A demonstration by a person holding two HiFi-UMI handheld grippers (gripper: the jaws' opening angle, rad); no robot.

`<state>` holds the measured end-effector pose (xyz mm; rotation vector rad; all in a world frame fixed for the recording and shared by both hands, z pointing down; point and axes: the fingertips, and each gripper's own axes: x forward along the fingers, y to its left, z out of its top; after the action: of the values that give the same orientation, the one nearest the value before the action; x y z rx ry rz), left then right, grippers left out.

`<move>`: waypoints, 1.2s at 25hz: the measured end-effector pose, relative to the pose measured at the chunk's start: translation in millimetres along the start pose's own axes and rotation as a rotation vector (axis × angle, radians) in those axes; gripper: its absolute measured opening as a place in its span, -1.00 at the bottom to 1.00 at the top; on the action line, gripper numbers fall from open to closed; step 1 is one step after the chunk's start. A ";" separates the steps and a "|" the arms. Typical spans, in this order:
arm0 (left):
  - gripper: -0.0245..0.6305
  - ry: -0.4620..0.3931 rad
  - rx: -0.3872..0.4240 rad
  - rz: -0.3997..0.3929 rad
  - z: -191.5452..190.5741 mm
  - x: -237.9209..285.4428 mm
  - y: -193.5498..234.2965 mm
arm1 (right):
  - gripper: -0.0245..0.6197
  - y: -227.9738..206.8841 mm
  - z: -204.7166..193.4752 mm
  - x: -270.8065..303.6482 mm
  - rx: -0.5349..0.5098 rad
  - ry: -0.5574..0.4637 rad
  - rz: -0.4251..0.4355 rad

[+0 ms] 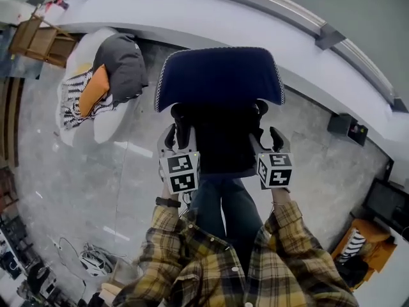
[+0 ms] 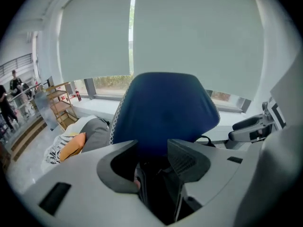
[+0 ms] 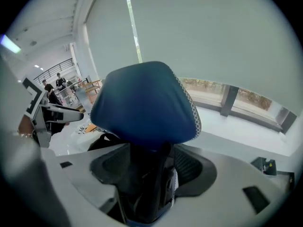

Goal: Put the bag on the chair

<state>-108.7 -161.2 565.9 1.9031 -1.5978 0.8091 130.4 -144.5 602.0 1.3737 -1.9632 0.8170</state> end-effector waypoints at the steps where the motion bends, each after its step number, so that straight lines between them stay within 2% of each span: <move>1: -0.31 -0.019 0.001 -0.001 11.7 -4.0 -0.6 | -0.07 0.9 8.7 -3.9 -0.008 -0.016 0.001; 5: -0.31 -0.073 0.008 -0.015 49.0 -17.4 -5.8 | -0.07 1.0 42.0 -20.8 -0.049 -0.088 -0.014; 9: -0.31 -0.105 0.009 -0.029 72.9 -47.1 -11.2 | -0.07 13.7 67.7 -57.6 -0.081 -0.135 0.008; 14: -0.31 -0.253 0.039 -0.067 137.5 -83.0 -21.3 | -0.12 21.2 121.6 -100.1 -0.158 -0.266 0.005; 19: -0.32 -0.362 0.006 -0.142 183.0 -124.9 -38.7 | -0.20 28.6 153.8 -147.2 -0.186 -0.360 0.039; 22: -0.33 -0.424 -0.027 -0.203 204.6 -152.9 -49.8 | -0.25 34.2 169.4 -175.8 -0.162 -0.418 0.077; 26: -0.44 -0.510 -0.022 -0.249 234.5 -186.8 -59.0 | -0.32 46.0 198.7 -209.8 -0.137 -0.510 0.134; 30: -0.48 -0.549 0.012 -0.297 249.6 -210.6 -73.3 | -0.41 60.5 220.1 -237.8 -0.147 -0.573 0.186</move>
<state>-34.7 -186.8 240.5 2.4350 -1.5350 0.1749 112.7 -158.4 273.1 1.4599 -2.5585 0.3613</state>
